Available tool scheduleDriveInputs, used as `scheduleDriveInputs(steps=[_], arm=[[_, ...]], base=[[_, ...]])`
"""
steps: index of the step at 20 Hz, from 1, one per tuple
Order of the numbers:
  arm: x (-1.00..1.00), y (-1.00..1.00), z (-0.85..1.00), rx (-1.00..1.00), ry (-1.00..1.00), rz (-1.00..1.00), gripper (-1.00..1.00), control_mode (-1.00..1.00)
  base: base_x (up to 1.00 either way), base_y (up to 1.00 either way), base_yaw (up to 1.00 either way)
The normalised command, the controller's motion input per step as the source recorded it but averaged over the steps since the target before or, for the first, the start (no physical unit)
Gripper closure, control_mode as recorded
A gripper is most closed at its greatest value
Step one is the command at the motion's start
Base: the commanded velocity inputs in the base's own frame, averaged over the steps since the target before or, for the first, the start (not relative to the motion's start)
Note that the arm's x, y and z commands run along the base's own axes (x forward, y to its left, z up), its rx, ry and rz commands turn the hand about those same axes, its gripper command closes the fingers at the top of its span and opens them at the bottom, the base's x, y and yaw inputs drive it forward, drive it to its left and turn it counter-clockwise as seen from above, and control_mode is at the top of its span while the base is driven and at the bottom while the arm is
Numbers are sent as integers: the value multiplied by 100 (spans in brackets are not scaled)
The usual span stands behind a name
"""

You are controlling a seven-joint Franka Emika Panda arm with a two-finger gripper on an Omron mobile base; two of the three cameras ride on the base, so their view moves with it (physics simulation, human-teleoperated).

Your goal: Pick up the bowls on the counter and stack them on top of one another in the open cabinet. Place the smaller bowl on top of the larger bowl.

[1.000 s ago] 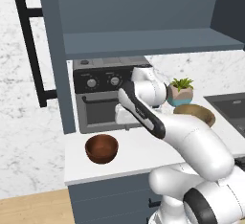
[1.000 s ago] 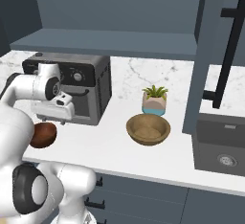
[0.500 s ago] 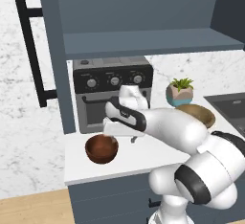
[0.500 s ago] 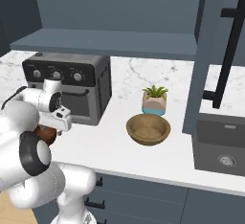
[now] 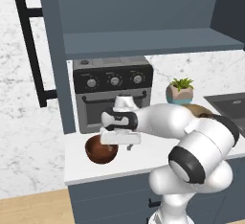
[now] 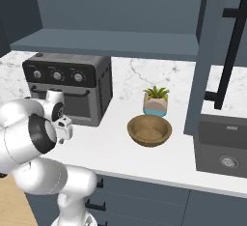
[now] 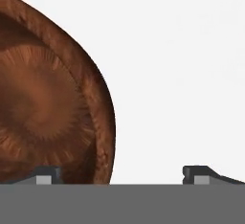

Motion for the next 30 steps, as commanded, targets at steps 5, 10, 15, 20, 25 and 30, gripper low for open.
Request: scheduleDriveInputs(steps=[5,10,15,20,25,30], arm=[[5,9,-22,0,-3,-1,100,-100],[21,0,-13,0,-2,-5,100,-100],[-7,-16,18,5,-10,-2,100,-100],[-60,-68,65,11,-15,2,100,-100],[-72,-76,66,4,-11,2,100,-100],[-52,-72,70,0,-10,0,100,-100]], base=[[0,0,0],[0,0,0],[0,0,0],[0,0,0],[0,0,0],[0,0,0]])
